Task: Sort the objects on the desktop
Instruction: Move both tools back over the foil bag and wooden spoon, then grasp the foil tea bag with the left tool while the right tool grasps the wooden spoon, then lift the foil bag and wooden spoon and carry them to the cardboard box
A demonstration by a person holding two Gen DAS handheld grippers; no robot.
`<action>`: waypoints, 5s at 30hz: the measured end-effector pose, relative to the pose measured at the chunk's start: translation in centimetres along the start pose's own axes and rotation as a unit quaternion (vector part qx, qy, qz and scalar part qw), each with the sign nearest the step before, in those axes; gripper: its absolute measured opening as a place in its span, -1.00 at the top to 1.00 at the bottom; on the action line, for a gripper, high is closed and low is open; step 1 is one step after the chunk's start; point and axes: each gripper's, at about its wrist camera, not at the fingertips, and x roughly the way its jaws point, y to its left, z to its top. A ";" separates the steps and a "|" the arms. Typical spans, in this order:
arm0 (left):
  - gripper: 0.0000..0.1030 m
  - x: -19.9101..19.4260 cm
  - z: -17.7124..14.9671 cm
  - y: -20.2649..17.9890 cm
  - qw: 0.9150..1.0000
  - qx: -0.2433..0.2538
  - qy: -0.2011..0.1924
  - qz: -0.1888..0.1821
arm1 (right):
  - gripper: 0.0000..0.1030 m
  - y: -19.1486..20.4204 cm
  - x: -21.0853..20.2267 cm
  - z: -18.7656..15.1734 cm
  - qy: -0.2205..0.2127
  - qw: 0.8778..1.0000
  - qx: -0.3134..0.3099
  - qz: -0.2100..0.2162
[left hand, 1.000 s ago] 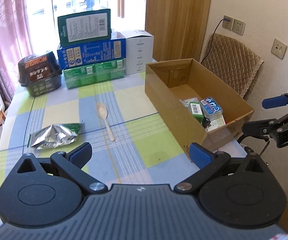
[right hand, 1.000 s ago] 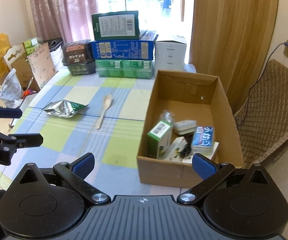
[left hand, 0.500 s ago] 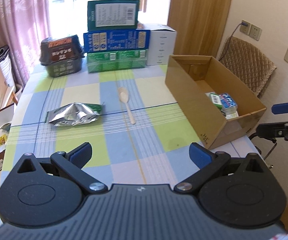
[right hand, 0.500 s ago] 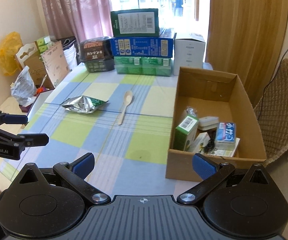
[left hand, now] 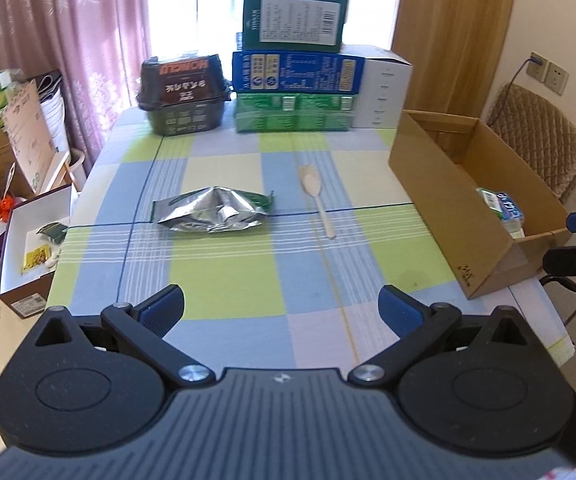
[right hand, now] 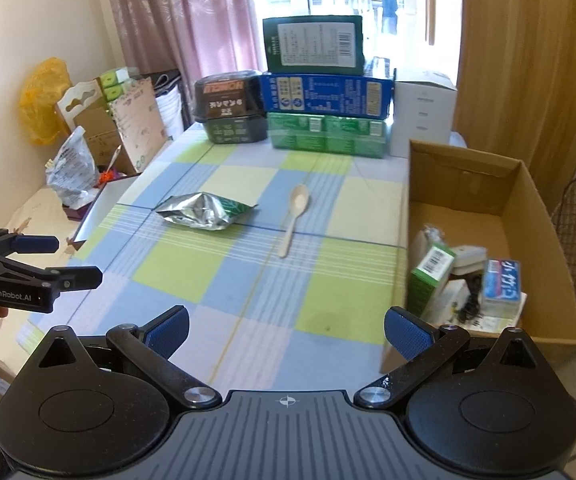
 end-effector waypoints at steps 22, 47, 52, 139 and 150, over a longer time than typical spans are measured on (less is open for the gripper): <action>-0.97 2.5 -0.4 3.5 1.000 -0.003 0.023 0.020 | -0.96 3.0 5.4 1.4 0.028 0.999 -0.028 0.030; -0.97 12.9 3.1 6.6 0.976 0.210 0.057 0.009 | -0.96 0.5 18.8 6.6 0.081 0.994 -0.070 0.039; -0.97 15.0 4.4 7.0 0.962 0.269 0.054 -0.012 | -0.96 -0.1 21.2 8.3 0.090 0.990 -0.095 0.043; -0.03 28.9 5.3 5.9 0.881 0.434 0.154 -0.111 | 0.86 -1.1 35.8 10.5 0.163 0.970 -0.165 0.075; -0.01 24.1 1.0 3.5 0.883 0.418 0.188 -0.103 | 0.86 0.7 30.7 5.6 0.185 0.956 -0.208 0.094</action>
